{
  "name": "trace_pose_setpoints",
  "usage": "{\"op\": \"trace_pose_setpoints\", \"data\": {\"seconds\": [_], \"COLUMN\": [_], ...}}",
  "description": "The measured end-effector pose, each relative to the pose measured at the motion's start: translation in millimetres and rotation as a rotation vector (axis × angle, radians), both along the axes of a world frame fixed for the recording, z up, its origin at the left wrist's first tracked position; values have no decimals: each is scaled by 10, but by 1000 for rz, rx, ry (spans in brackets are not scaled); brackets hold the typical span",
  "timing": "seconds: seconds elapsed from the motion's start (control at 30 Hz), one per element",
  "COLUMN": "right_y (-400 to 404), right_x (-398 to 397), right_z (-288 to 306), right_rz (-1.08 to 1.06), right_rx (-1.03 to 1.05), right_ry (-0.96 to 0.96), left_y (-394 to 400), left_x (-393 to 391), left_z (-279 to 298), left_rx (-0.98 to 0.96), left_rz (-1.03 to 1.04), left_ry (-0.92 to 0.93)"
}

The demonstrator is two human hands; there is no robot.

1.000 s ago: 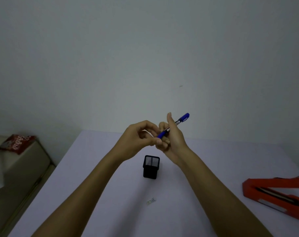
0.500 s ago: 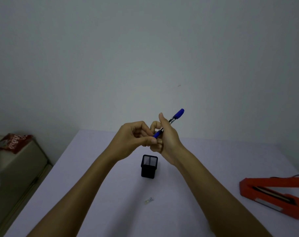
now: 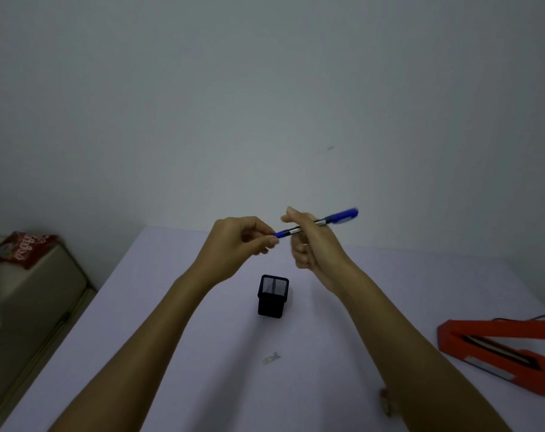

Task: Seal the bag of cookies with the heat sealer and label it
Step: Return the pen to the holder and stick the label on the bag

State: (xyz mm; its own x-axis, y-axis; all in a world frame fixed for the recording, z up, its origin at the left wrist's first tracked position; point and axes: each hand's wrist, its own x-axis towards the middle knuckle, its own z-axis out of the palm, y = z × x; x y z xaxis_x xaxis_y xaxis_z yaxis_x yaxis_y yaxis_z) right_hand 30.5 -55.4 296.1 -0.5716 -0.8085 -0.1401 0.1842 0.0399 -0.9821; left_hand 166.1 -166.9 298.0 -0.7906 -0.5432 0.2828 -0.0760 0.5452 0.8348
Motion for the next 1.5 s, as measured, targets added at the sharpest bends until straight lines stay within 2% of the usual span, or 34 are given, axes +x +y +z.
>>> {"op": "trace_pose_setpoints", "data": {"seconds": [0.1,0.17,0.4,0.53,0.73,1.0,1.03,1.17,1.2,1.27,1.37,1.5], "right_y": [73,92,-101,-218,-308,-296,-271,-5,89,282,545,657], "right_x": [-195,-285,-419,-433,-406,-355,-334,-175,-115,12,143,217], "right_z": [-131,-303,-1369,-1837,-2122,-2216,-2221,-2342,-2417,-2626,-2977,-3060], "right_rz": [-112,-122,-184,-147,-63,17,-10,-291,-303,-132,298,493], "right_rx": [-23,17,452,587,682,702,700,580,563,599,754,848], "right_ry": [-86,-73,211,309,384,313,341,689,743,845,1000,1068], "left_y": [-223,-327,-437,-314,-199,-187,-177,-107,-86,-33,76,227], "left_x": [6,-23,-213,-228,-130,-8,4,31,32,35,44,20], "left_z": [-141,-345,-1393,-1887,-2370,-2625,-2654,-2771,-2805,-2878,-3005,-3127], "left_rx": [-26,-48,-221,-260,-187,-73,-68,-33,-21,5,34,83], "left_rz": [71,88,83,51,52,72,76,96,106,127,132,133], "left_ry": [-67,-130,-609,-803,-884,-890,-890,-860,-834,-783,-766,-787]}}
